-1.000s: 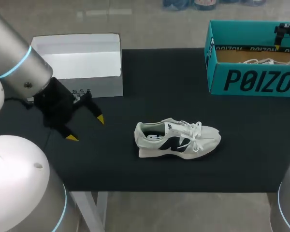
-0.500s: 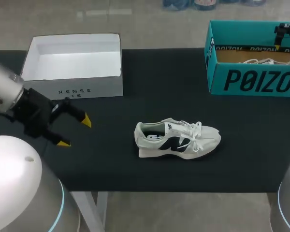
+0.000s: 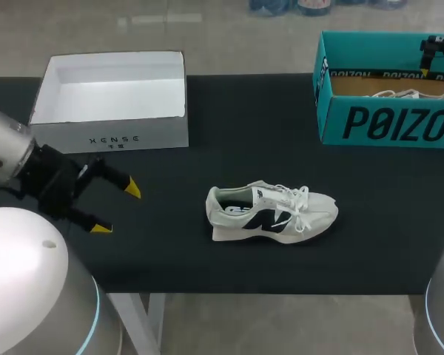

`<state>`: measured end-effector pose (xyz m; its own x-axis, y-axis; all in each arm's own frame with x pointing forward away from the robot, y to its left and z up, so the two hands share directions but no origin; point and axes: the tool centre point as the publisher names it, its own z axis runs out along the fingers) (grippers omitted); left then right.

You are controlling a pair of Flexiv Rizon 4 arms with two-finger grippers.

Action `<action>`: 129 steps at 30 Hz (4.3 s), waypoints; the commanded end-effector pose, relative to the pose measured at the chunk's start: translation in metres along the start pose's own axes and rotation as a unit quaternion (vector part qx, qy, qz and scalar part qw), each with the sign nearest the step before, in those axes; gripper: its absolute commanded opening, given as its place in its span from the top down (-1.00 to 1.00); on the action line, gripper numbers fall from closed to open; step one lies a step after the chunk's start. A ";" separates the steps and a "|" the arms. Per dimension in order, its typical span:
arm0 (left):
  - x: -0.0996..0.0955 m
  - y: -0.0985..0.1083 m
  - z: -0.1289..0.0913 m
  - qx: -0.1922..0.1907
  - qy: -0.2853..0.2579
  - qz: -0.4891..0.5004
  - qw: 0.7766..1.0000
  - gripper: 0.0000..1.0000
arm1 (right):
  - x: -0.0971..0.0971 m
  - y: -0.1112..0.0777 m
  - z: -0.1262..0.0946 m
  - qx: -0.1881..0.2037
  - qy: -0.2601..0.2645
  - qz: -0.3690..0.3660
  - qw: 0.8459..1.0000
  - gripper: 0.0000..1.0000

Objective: Take the shoe out of the shoebox, open the shoe tongue, remove and reinsert the insole, then place the shoe into the shoebox

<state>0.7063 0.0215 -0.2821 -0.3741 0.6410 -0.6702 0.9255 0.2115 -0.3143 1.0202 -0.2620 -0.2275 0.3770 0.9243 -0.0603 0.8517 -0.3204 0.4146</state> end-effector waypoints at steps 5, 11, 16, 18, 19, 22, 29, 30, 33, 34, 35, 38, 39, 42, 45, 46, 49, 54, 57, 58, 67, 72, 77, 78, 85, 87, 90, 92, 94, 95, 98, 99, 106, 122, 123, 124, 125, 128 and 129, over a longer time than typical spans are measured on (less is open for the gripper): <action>0.013 0.014 0.030 0.154 -0.148 -0.247 0.945 -1.00 | 0.000 -0.001 0.000 -0.001 0.000 0.000 1.000 -1.00; 0.007 0.012 0.036 0.153 -0.137 -0.280 0.938 -1.00 | 0.000 -0.001 0.000 -0.001 0.000 0.000 1.000 -1.00; 0.007 0.012 0.036 0.153 -0.137 -0.280 0.938 -1.00 | 0.000 -0.001 0.000 -0.001 0.000 0.000 1.000 -1.00; 0.007 0.012 0.036 0.153 -0.137 -0.280 0.938 -1.00 | 0.000 -0.001 0.000 -0.001 0.000 0.000 1.000 -1.00; 0.007 0.012 0.036 0.153 -0.137 -0.280 0.938 -1.00 | 0.000 -0.001 0.000 -0.001 0.000 0.000 1.000 -1.00; 0.007 0.012 0.036 0.153 -0.137 -0.280 0.938 -1.00 | 0.000 -0.001 0.000 -0.001 0.000 0.000 1.000 -1.00; 0.009 0.024 0.042 0.239 -0.215 -0.396 0.860 -1.00 | 0.000 -0.001 0.000 -0.001 0.000 0.000 1.000 -1.00; 0.009 0.028 0.046 0.240 -0.217 -0.408 0.854 -1.00 | 0.000 -0.001 0.000 -0.001 0.000 0.000 1.000 -1.00; 0.009 0.033 0.060 0.233 -0.213 -0.433 0.844 -1.00 | 0.000 -0.001 0.000 -0.001 0.000 0.000 1.000 -1.00; 0.009 0.034 0.065 0.236 -0.217 -0.439 0.839 -1.00 | 0.000 -0.001 0.000 -0.001 0.000 0.000 1.000 -1.00; 0.009 0.035 0.069 0.234 -0.216 -0.444 0.838 -1.00 | 0.000 -0.001 0.000 -0.001 0.000 0.000 1.000 -1.00; 0.008 0.037 0.082 0.230 -0.204 -0.455 0.836 -1.00 | 0.000 -0.001 0.000 -0.001 0.000 0.000 1.000 -1.00; 0.007 0.038 0.084 0.229 -0.199 -0.458 0.836 -1.00 | 0.000 -0.001 0.000 -0.001 0.000 0.000 1.000 -1.00; 0.003 0.045 0.095 0.228 -0.195 -0.463 0.834 -1.00 | 0.000 -0.001 0.000 -0.001 0.000 0.000 1.000 -1.00; -0.002 0.047 0.104 0.229 -0.184 -0.457 0.840 -1.00 | 0.000 -0.001 0.000 -0.001 0.000 0.000 1.000 -1.00; -0.004 0.048 0.107 0.231 -0.181 -0.455 0.841 -1.00 | 0.000 -0.001 0.000 -0.001 0.000 0.000 1.000 -1.00; -0.008 0.051 0.115 0.233 -0.175 -0.457 0.841 -1.00 | 0.000 -0.001 0.000 -0.001 0.000 0.000 1.000 -1.00; -0.012 0.059 0.130 0.233 -0.160 -0.464 0.839 -1.00 | 0.000 -0.001 0.000 -0.001 0.000 0.000 1.000 -1.00; -0.014 0.065 0.141 0.222 -0.154 -0.463 0.844 -1.00 | 0.000 -0.001 0.000 -0.001 0.000 0.000 1.000 -1.00; -0.015 0.068 0.145 0.220 -0.153 -0.463 0.845 -1.00 | 0.000 -0.001 0.000 -0.001 0.000 0.000 1.000 -1.00; -0.023 0.083 0.171 0.219 -0.143 -0.470 0.843 -1.00 | 0.000 -0.001 0.000 -0.001 0.000 0.000 1.000 -1.00; -0.029 0.086 0.181 0.220 -0.140 -0.470 0.843 -1.00 | 0.000 -0.001 0.000 -0.001 0.000 0.000 1.000 -1.00; -0.032 0.086 0.192 0.223 -0.133 -0.470 0.844 -1.00 | 0.000 -0.001 0.000 -0.001 0.000 0.000 1.000 -1.00; -0.033 0.087 0.194 0.223 -0.132 -0.470 0.844 -1.00 | 0.000 -0.001 0.000 -0.001 0.000 0.000 1.000 -1.00; -0.038 0.087 0.203 0.219 -0.134 -0.468 0.846 -1.00 | 0.000 -0.001 0.000 -0.001 0.000 0.000 1.000 -1.00; -0.038 0.087 0.204 0.220 -0.136 -0.470 0.844 -1.00 | 0.000 -0.001 0.000 -0.001 0.000 0.000 1.000 -1.00; -0.038 0.086 0.206 0.217 -0.136 -0.470 0.844 -1.00 | 0.000 -0.001 0.000 -0.001 0.000 0.000 1.000 -1.00; -0.038 0.084 0.208 0.216 -0.135 -0.471 0.845 -1.00 | 0.000 -0.001 0.000 -0.001 0.000 0.000 1.000 -1.00; -0.037 0.083 0.210 0.213 -0.134 -0.471 0.845 -1.00 | 0.000 -0.001 0.000 -0.001 0.000 0.000 1.000 -1.00; -0.037 0.082 0.211 0.211 -0.132 -0.472 0.846 -1.00 | 0.000 -0.001 0.000 -0.001 0.000 0.000 1.000 -1.00; -0.036 0.080 0.215 0.207 -0.133 -0.473 0.846 -1.00 | 0.000 -0.001 0.000 -0.001 0.000 0.000 1.000 -1.00; -0.036 0.080 0.216 0.207 -0.133 -0.474 0.846 -1.00 | 0.000 -0.001 0.000 -0.001 0.000 0.000 1.000 -1.00; -0.039 0.079 0.222 0.204 -0.138 -0.481 0.841 -1.00 | 0.000 -0.001 0.000 -0.001 0.000 0.000 1.000 -1.00; -0.037 0.079 0.219 0.189 -0.162 -0.501 0.829 -1.00 | 0.000 -0.001 0.000 -0.001 0.000 0.000 1.000 -1.00; -0.037 0.079 0.219 0.189 -0.163 -0.501 0.829 -1.00 | 0.000 -0.001 0.000 -0.001 0.000 0.000 1.000 -1.00; -0.038 0.078 0.219 0.188 -0.163 -0.502 0.828 -1.00 | 0.000 -0.001 0.000 -0.001 0.000 0.000 1.000 -1.00; -0.038 0.078 0.219 0.188 -0.164 -0.502 0.828 -1.00 | 0.000 -0.001 0.000 -0.001 0.000 0.000 1.000 -1.00; -0.037 0.076 0.219 0.187 -0.165 -0.504 0.827 -1.00 | 0.000 -0.001 0.000 -0.001 0.000 0.000 1.000 -1.00; -0.037 0.076 0.219 0.187 -0.166 -0.505 0.826 -1.00 | 0.000 -0.001 0.000 -0.001 0.000 0.000 1.000 -1.00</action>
<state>0.7809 -0.1467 -0.4286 -0.9972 0.0360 -0.0655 0.0721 0.2311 -0.9703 1.0202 -0.2619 -0.2275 0.3769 0.9243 -0.0602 0.8517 -0.3203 0.4147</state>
